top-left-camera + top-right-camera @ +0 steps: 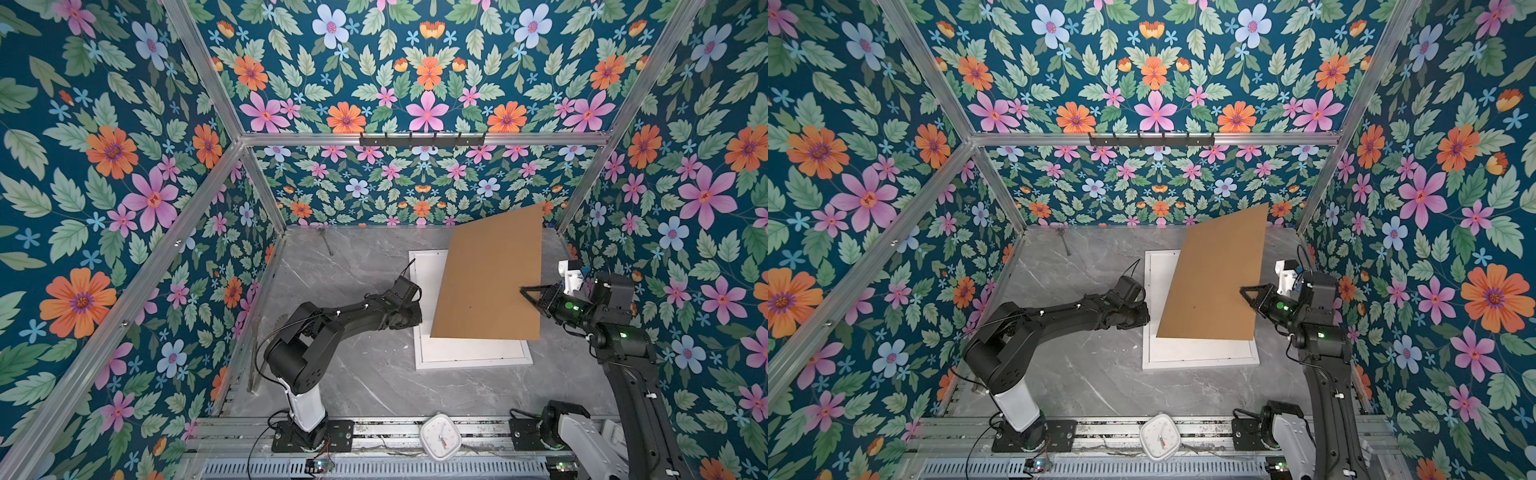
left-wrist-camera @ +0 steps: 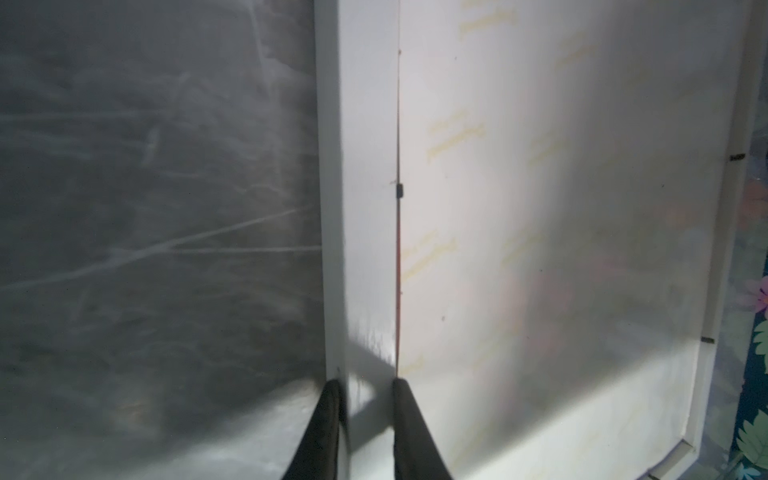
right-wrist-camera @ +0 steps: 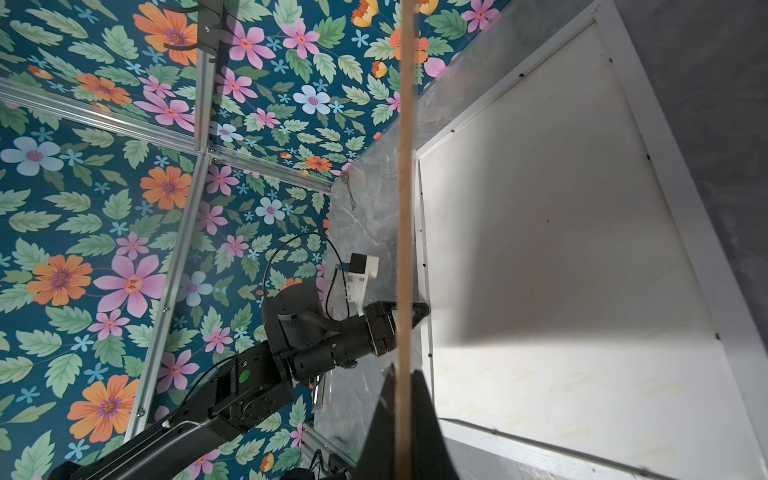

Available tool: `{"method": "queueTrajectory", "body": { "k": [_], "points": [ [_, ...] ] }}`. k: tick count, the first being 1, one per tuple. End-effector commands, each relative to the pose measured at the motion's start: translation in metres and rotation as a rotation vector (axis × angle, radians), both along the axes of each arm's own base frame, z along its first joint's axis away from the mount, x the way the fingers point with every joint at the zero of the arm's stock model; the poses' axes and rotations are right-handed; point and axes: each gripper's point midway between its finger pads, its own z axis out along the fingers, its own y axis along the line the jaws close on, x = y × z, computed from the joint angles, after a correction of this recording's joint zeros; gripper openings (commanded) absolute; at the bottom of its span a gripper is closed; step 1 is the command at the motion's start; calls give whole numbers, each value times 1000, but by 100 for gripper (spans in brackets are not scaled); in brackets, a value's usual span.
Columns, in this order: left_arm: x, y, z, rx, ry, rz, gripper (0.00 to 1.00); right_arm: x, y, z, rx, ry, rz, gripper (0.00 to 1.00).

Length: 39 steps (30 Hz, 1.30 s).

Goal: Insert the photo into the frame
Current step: 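Lower the cardboard onto the frame with the right gripper while the left presses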

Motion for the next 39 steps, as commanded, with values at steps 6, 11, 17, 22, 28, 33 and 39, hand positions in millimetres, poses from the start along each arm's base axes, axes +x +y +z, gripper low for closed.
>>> {"method": "queueTrajectory", "body": {
  "k": [6, 11, 17, 22, 28, 33, 39],
  "points": [
    [-13, 43, -15, 129, 61, -39, 11, 8, 12, 10, 29, -87, 78, 0],
    [-10, 52, -18, 147, 65, -84, 11, 10, 31, -11, 56, -54, 147, 0],
    [-4, 65, -23, 183, 74, -109, 11, 16, 44, -31, 61, -28, 180, 0],
    [-2, 73, -26, 170, 94, -110, 15, 27, 50, -41, 91, -2, 212, 0],
    [-3, 66, -18, 123, 95, -113, 31, 36, 54, -45, 120, 5, 228, 0],
    [-6, 64, -12, 98, 98, -105, 37, 38, 60, -55, 118, 25, 256, 0],
    [-6, 67, 2, 71, 72, -86, 49, 38, 67, -64, 118, 36, 282, 0]
  ]
}}
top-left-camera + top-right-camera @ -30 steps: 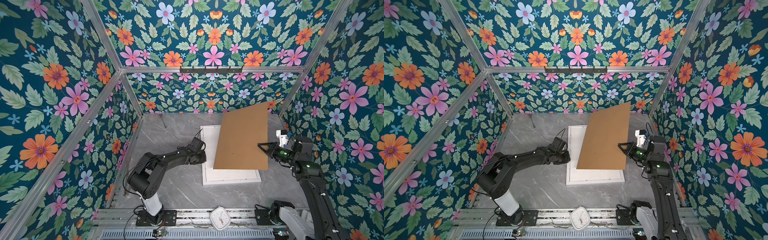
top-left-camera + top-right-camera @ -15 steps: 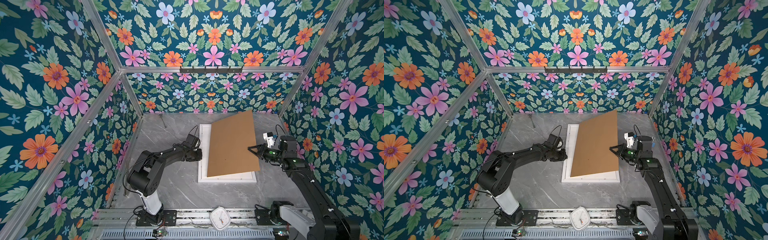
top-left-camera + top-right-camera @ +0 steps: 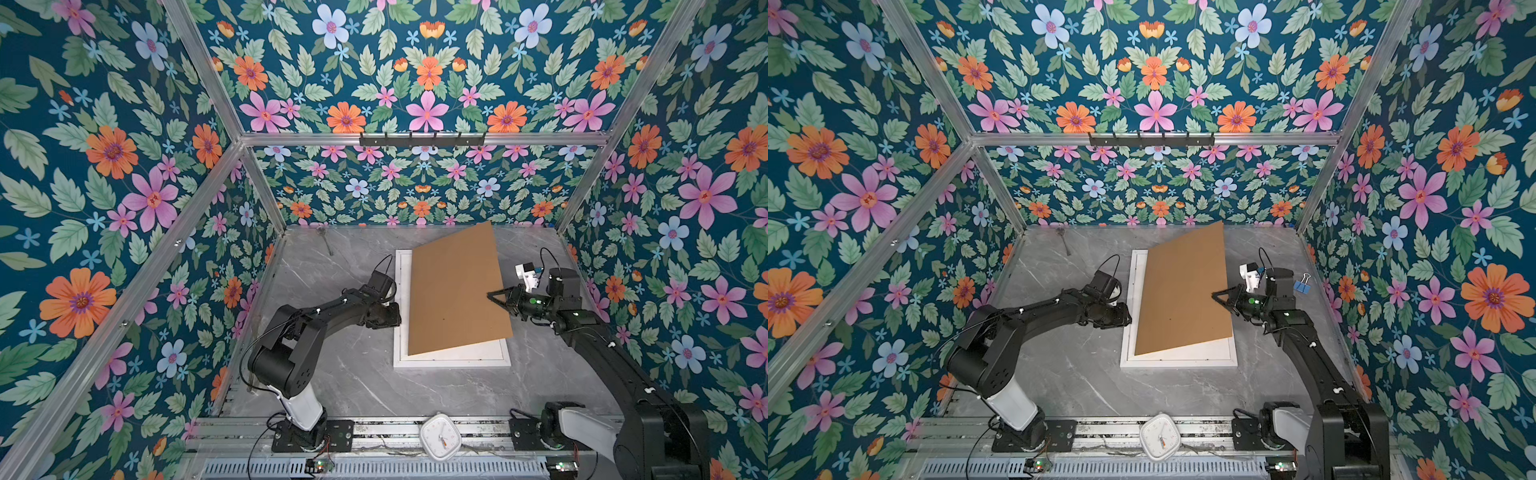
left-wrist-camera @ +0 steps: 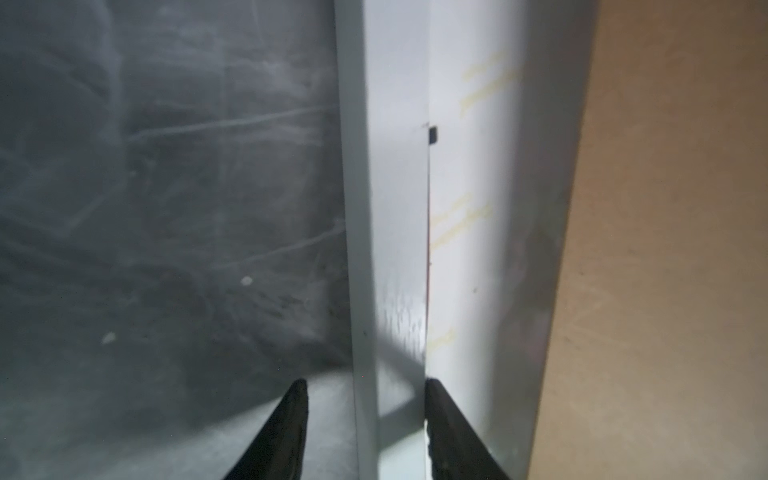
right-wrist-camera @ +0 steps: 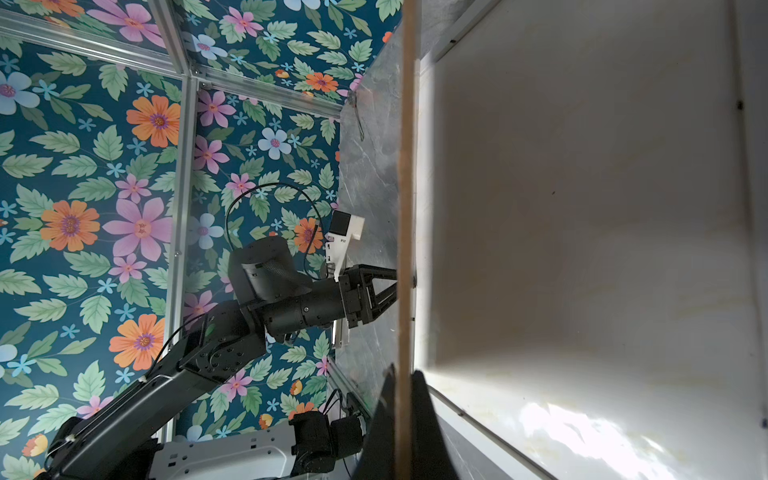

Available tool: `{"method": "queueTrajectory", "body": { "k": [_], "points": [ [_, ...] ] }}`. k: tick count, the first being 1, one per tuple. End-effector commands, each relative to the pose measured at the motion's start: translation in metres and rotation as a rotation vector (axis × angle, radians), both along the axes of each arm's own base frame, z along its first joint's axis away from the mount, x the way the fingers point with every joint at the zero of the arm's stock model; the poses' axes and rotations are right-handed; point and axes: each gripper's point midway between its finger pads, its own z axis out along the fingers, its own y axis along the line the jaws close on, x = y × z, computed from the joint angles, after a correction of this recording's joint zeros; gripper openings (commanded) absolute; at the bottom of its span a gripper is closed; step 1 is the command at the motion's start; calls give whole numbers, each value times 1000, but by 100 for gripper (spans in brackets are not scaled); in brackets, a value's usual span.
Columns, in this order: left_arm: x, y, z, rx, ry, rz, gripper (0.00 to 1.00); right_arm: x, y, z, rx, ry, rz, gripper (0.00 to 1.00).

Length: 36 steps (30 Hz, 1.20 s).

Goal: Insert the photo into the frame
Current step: 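Lower the cardboard onto the frame with the right gripper while the left presses, then lay the cardboard flat into the frame with the right gripper, left gripper holding frame edge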

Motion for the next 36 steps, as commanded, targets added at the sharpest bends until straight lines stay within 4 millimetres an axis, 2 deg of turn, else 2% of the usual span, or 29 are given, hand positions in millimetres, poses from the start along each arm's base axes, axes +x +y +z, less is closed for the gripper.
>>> {"method": "queueTrajectory", "body": {
  "k": [1, 14, 26, 36],
  "points": [
    [-2, 6, 6, -7, 9, 24, 50, 3, 7, 14, 17, -96, 52, 0],
    [5, 14, 13, -145, -13, 129, 52, 8, 14, -7, 8, -68, 74, 0],
    [7, 4, 17, -231, -26, 134, 53, 6, 14, -34, -26, -1, 80, 0],
    [8, 1, 13, -240, -19, 128, 53, -1, 9, -67, -115, 71, 107, 11]
  ]
}}
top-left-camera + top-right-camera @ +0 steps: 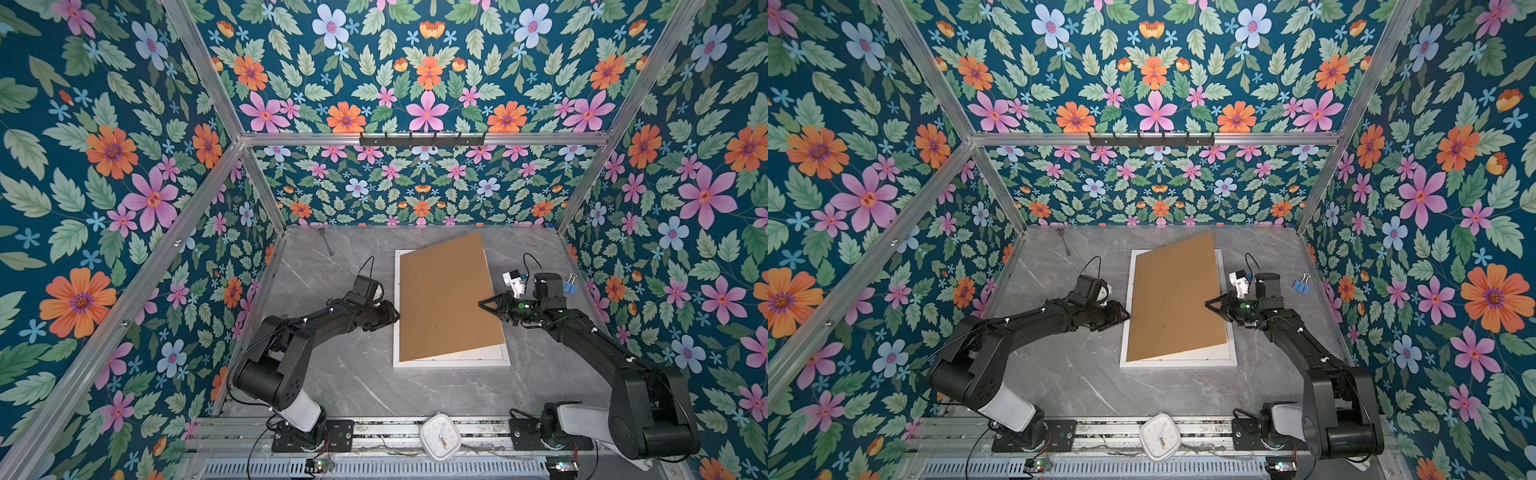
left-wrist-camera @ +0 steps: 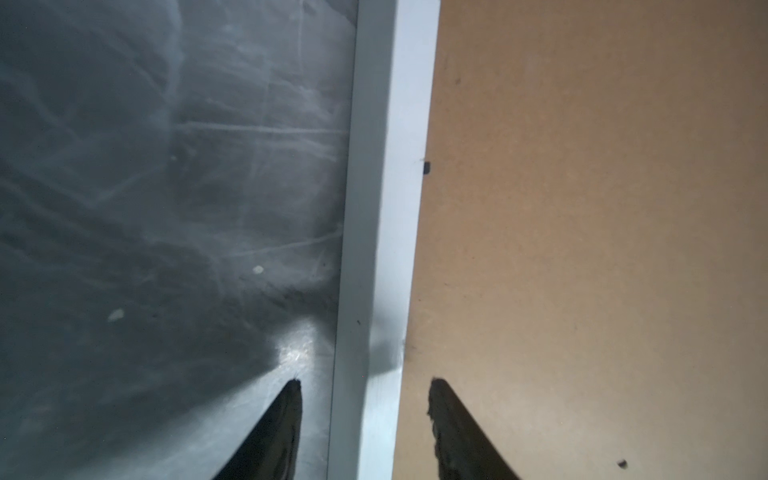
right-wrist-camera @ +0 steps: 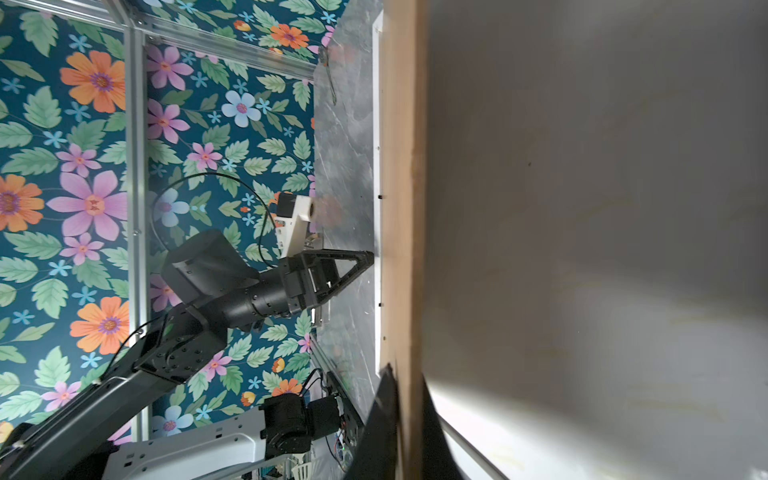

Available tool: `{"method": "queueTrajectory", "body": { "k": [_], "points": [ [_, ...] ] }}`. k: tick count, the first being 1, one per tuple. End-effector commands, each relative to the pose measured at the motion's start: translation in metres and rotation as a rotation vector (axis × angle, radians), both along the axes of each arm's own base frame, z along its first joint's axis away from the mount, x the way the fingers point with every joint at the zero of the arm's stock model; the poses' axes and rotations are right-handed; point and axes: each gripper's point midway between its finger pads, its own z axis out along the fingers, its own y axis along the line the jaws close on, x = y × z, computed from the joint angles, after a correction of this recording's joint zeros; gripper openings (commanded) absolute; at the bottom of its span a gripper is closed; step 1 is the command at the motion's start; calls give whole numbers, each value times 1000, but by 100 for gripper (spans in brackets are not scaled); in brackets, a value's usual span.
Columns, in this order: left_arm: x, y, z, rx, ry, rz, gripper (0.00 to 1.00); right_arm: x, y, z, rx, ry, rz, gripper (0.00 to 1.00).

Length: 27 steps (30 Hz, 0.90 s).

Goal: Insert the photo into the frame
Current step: 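Lay the cardboard flat into the frame with the right gripper, left gripper holding frame edge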

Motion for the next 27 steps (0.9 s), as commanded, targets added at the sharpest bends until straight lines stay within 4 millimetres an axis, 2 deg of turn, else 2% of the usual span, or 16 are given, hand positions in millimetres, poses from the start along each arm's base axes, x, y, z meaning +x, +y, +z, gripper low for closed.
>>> {"method": "queueTrajectory", "body": {
  "k": [1, 6, 27],
  "points": [
    [3, -2, 2, -12, -10, -3, 53, -3, -3, -14, -69, 2, 32, 10],
    [2, -2, 0, -13, -8, -2, 52, 4, -7, -22, -95, 23, 4, 0],
    [1, -8, 0, -56, -1, -1, 51, 34, -17, -23, -97, 3, -123, 0]
  ]
}}
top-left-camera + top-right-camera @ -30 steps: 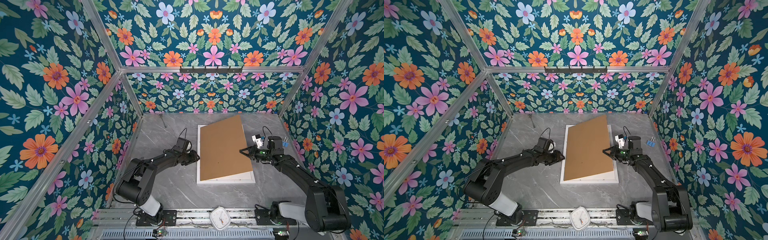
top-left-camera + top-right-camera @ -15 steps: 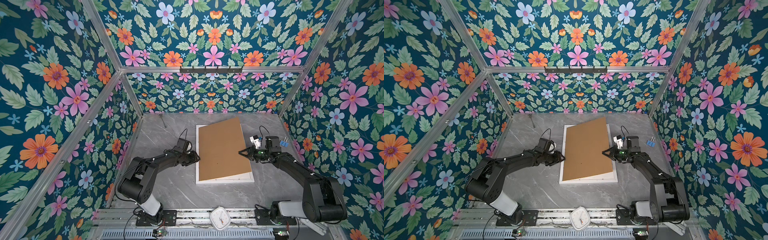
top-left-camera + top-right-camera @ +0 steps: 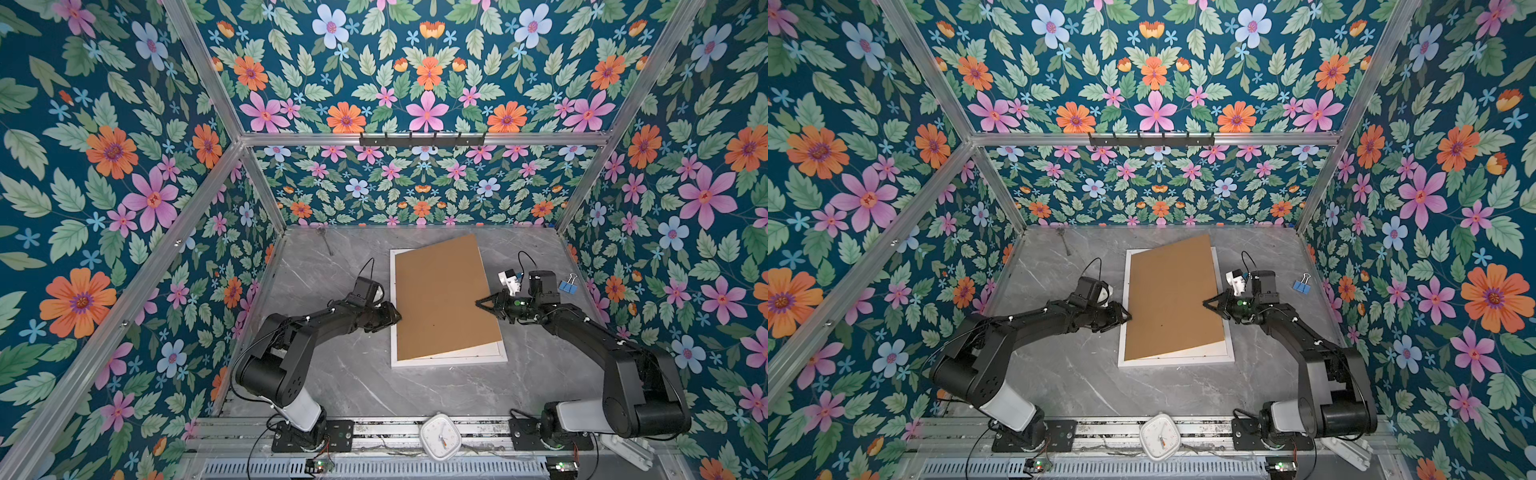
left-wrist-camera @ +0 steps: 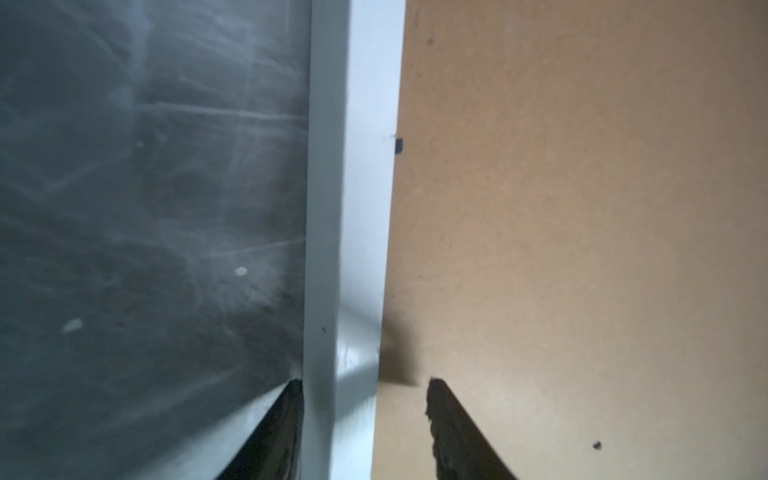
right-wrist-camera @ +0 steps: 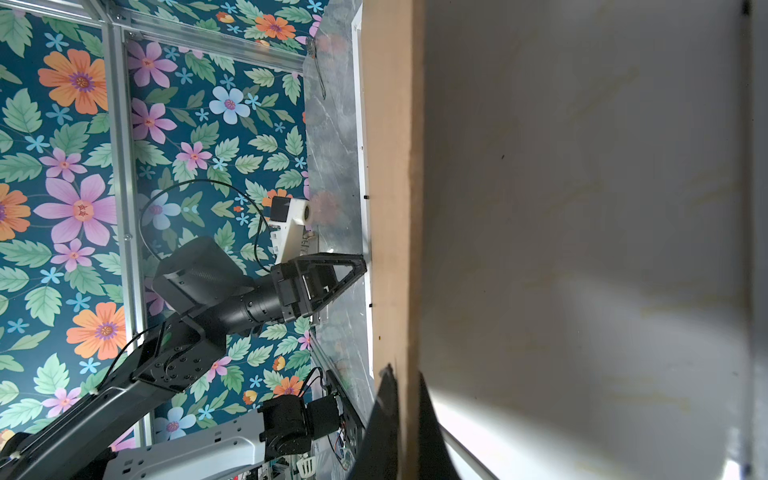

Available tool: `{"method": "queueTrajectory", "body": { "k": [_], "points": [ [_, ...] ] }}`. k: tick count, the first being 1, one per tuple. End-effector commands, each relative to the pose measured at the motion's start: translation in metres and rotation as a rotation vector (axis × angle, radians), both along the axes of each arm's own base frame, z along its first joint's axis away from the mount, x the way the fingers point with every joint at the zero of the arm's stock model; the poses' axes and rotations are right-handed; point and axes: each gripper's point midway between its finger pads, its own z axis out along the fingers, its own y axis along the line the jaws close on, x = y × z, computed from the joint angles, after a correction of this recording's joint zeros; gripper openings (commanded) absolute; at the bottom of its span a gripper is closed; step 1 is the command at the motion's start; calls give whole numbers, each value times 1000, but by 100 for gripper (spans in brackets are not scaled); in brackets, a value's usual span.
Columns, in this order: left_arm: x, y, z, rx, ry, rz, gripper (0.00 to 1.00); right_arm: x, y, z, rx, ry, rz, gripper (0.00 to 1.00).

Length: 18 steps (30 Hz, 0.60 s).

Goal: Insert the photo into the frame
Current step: 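Lay the cardboard flat into the frame with the right gripper, left gripper holding frame edge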

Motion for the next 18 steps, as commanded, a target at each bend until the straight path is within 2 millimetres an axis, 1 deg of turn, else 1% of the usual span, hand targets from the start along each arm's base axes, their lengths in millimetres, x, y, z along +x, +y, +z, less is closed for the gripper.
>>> {"method": "queueTrajectory", "body": {
  "k": [1, 8, 12, 17, 18],
  "points": [
    [3, -3, 4, -19, -16, -2, 51, 20, -19, -14, -106, -27, -120, 0],
    [1, -4, 1, -25, -7, -7, 51, 27, -15, -9, -71, -34, -116, 0],
    [1, -5, 1, -31, -5, -12, 51, 23, -11, -13, -61, -22, -80, 0],
    [0, -5, 0, -32, -4, -12, 51, 16, -11, -21, -81, 4, -60, 0],
    [1, -5, 1, -33, -6, -12, 51, 14, -11, -22, -86, 9, -56, 3]
  ]
}}
